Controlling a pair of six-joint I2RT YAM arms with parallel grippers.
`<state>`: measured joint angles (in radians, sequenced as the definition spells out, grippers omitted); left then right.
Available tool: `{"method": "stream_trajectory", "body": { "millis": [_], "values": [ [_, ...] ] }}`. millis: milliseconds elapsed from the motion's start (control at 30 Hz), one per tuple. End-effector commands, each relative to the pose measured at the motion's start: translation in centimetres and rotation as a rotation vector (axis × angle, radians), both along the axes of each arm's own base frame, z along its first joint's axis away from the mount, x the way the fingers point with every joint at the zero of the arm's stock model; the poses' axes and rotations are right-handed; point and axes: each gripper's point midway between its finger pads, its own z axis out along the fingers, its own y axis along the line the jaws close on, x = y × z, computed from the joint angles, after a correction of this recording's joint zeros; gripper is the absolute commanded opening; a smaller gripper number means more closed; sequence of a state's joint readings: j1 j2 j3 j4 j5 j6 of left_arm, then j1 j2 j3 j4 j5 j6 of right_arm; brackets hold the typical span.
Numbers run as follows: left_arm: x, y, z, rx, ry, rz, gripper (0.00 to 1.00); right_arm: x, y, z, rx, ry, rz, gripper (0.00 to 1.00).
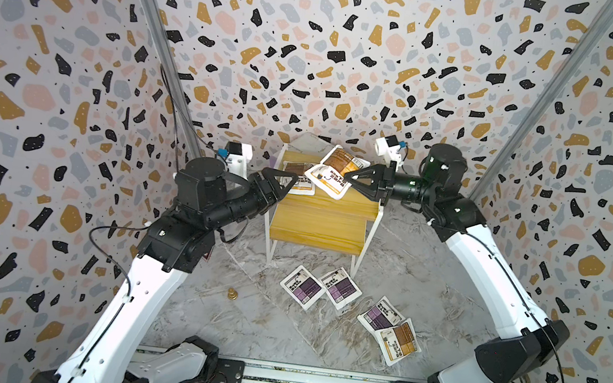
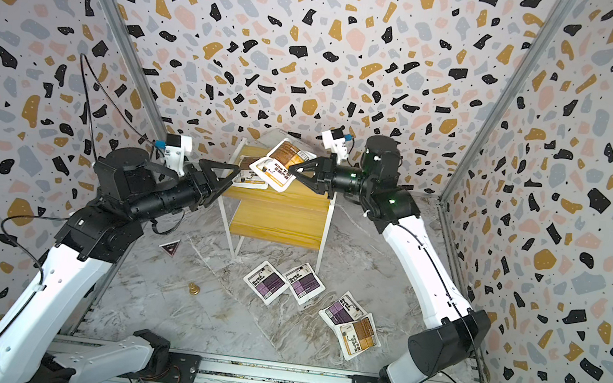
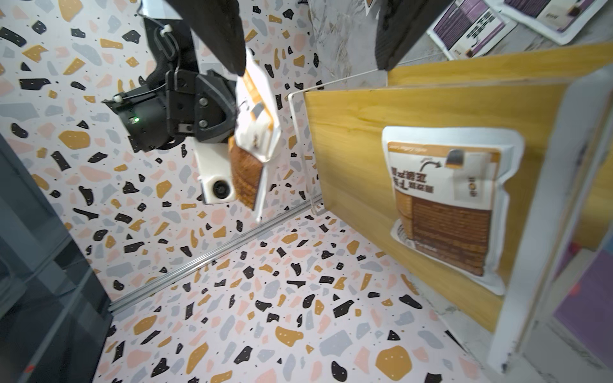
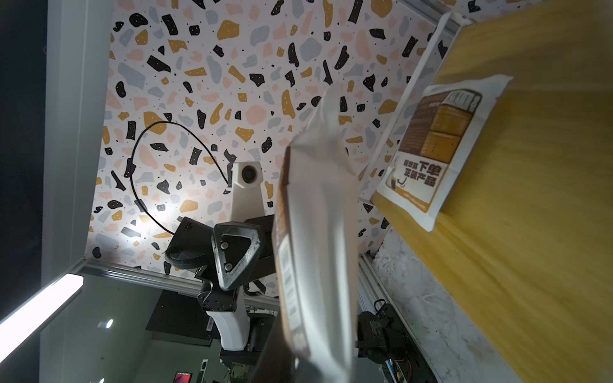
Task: Place the bagged coffee beans on the shelf by color
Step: Place the bagged coffee beans on the shelf.
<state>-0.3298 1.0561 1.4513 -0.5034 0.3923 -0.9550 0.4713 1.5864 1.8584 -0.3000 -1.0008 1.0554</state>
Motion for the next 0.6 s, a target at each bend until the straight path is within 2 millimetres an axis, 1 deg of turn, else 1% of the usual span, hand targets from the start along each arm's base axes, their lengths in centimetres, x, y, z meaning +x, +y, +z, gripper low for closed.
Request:
{"method": "stream_trajectory", "body": {
  "millis": [0,133,233,467,567],
  "values": [
    [-1.7,1.5,-1.4,0.12,0.023,0.011,0.66,-1.7,-0.9,-2.3,-0.116,0.035,0.071,0.08],
    [-2.5,2.0,-2.5,0.169,0.062,-0.004,0.67,-0.8,-0.8,-3.6,-0.149,0.077,0.077,0.08],
    [-2.9,2.1,-3.1,0.203,0.088,-0.024,0.67,-0.1,-0.7,-4.7,-0.204,0.08,0.069,0.08],
    [-3.7,2.2,-3.7,0.235,0.104,-0.054,0.67,2.1,-0.6,-6.2,-0.308,0.064,0.032,0.09],
    [-4.0,2.4,-3.8,0.244,0.107,-0.061,0.67,2.7,-0.6,-6.6,-0.34,0.06,0.027,0.11]
  ]
}}
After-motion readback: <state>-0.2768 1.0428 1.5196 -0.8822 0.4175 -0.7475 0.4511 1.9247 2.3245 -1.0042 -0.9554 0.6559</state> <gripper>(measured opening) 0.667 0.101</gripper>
